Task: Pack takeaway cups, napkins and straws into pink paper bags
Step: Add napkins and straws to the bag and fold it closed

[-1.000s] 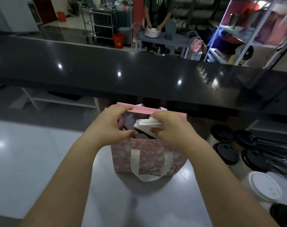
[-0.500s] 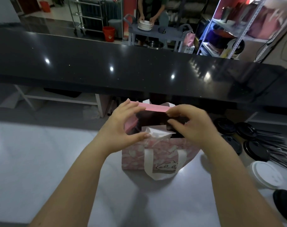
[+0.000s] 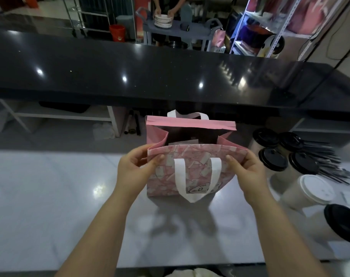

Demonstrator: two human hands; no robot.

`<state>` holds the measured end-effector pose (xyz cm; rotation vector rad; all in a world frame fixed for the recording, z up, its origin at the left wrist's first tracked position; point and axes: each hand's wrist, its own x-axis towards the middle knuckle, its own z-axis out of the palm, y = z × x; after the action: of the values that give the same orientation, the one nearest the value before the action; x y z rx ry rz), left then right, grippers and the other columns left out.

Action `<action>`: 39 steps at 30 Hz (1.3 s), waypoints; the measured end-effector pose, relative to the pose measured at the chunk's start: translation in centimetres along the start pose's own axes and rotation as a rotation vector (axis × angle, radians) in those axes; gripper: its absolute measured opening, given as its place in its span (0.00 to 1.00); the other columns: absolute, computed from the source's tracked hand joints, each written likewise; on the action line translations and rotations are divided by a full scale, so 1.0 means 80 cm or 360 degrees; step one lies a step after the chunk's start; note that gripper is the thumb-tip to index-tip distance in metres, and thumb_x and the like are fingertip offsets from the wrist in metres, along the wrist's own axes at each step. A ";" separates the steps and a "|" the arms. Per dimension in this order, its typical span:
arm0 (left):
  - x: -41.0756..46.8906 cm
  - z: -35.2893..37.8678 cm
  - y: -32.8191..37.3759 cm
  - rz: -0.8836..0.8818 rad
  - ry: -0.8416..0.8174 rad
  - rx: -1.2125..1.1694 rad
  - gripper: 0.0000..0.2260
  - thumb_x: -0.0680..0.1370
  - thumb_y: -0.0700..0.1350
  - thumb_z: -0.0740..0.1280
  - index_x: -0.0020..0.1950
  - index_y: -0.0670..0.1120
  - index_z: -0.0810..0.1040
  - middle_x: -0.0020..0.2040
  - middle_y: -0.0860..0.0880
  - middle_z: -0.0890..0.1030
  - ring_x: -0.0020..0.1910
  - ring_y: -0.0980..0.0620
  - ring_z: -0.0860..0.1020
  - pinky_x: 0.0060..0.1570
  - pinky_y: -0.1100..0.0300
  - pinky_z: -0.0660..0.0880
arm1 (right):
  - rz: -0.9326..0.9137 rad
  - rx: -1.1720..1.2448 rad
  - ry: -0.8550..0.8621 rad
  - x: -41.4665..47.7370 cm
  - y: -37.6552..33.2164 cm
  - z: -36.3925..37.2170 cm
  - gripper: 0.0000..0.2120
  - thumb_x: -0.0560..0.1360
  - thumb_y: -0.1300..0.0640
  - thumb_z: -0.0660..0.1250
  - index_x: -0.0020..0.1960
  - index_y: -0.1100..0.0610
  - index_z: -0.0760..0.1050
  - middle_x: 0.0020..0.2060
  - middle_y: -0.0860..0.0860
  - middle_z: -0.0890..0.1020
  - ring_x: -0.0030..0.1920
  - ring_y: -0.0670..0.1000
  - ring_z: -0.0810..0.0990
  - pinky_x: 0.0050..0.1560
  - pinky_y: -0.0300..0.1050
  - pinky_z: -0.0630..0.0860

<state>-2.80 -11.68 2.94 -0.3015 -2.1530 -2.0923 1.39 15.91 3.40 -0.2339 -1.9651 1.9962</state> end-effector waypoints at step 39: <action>0.032 0.013 0.001 -0.0073 0.0229 -0.0134 0.11 0.66 0.41 0.78 0.44 0.56 0.86 0.49 0.53 0.84 0.52 0.51 0.82 0.47 0.59 0.81 | -0.0084 0.0168 0.0225 0.029 0.008 0.004 0.15 0.75 0.67 0.69 0.43 0.47 0.83 0.41 0.44 0.85 0.44 0.42 0.82 0.48 0.38 0.79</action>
<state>-5.18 -10.46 3.59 -0.1066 -2.0130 -2.1608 -0.95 16.37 3.04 -0.2861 -1.7565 1.9853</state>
